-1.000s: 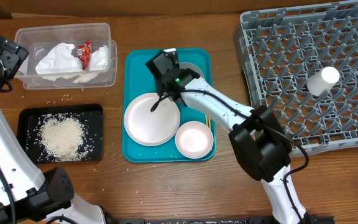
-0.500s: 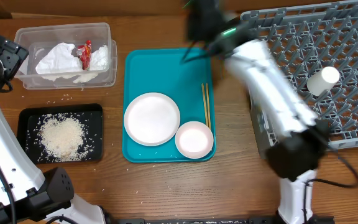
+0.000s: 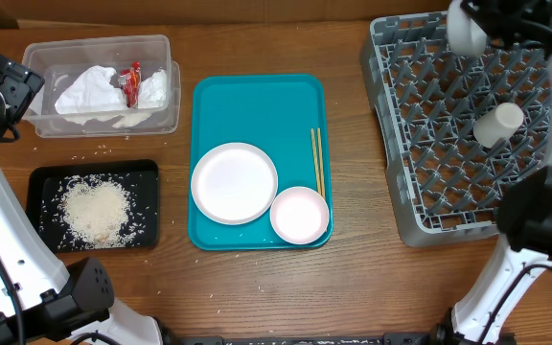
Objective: Sort waste into correct bins and load items into the dishwasher
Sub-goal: 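Carry the bowl to the dish rack and set it down inverted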
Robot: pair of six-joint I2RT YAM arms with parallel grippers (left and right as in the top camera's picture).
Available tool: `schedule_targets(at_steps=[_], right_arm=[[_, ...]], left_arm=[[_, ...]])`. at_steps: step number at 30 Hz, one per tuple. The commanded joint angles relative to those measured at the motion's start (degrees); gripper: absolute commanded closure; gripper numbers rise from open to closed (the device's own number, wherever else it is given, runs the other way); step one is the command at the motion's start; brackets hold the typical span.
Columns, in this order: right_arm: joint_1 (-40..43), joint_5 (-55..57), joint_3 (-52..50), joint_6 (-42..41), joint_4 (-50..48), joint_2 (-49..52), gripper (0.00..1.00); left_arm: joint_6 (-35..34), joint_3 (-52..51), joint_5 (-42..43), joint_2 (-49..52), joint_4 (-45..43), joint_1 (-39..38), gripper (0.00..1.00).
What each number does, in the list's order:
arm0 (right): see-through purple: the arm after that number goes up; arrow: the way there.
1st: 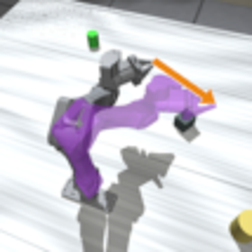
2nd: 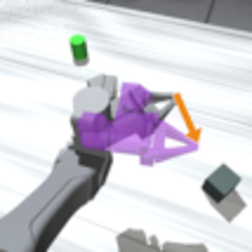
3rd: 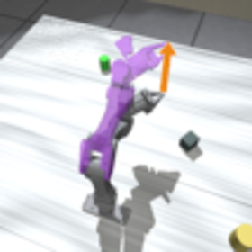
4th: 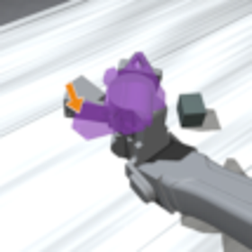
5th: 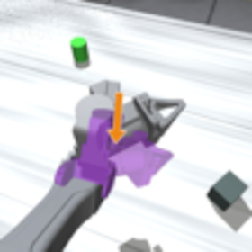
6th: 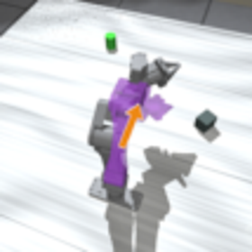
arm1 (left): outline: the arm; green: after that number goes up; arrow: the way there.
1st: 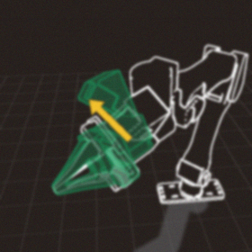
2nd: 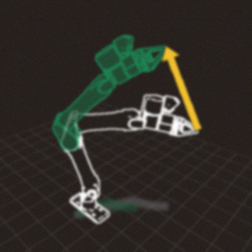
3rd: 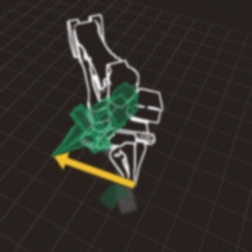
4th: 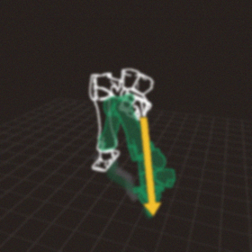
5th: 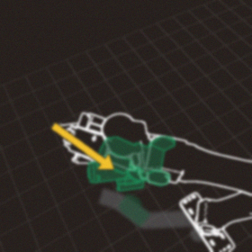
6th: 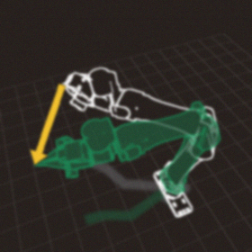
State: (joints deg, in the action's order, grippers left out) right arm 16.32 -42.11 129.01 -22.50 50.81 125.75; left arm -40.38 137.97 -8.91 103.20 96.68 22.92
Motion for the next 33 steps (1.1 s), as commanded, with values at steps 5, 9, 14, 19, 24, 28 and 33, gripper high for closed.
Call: schedule_targets(at_steps=[5, 9, 14, 19, 24, 28, 33], right_arm=[[3.74, -21.53, -0.50, -3.34, -0.81, 7.41, 0.96], [4.11, -24.11, -0.50, -5.99, -2.54, 9.46, 0.96], [4.11, -27.65, -0.50, -10.86, -7.78, 10.45, 0.96], [4.11, -27.12, -0.50, -14.05, -11.67, 10.95, 0.96], [4.11, -27.04, -0.50, -19.32, -15.41, 12.72, 0.96], [4.11, -26.40, -0.50, -23.98, -18.23, 15.26, 0.96], [4.31, -22.58, -0.50, -23.41, -17.18, 16.92, 0.96]], left_arm=[[-0.76, -0.26, -0.04, 0.57, 0.11, -0.07, 0.00], [-0.76, -0.26, -0.04, 0.57, 0.11, -0.07, 0.00], [-0.76, -0.26, -0.04, 0.57, 0.11, -0.07, 0.00], [-0.76, -0.26, -0.04, 0.57, 0.11, -0.07, 0.00], [-0.76, -0.26, -0.04, 0.57, 0.11, -0.07, 0.00], [-0.76, -0.26, -0.04, 0.57, 0.11, -0.07, 0.00], [-0.76, -0.26, -0.04, 0.57, 0.11, -0.07, 0.00]])
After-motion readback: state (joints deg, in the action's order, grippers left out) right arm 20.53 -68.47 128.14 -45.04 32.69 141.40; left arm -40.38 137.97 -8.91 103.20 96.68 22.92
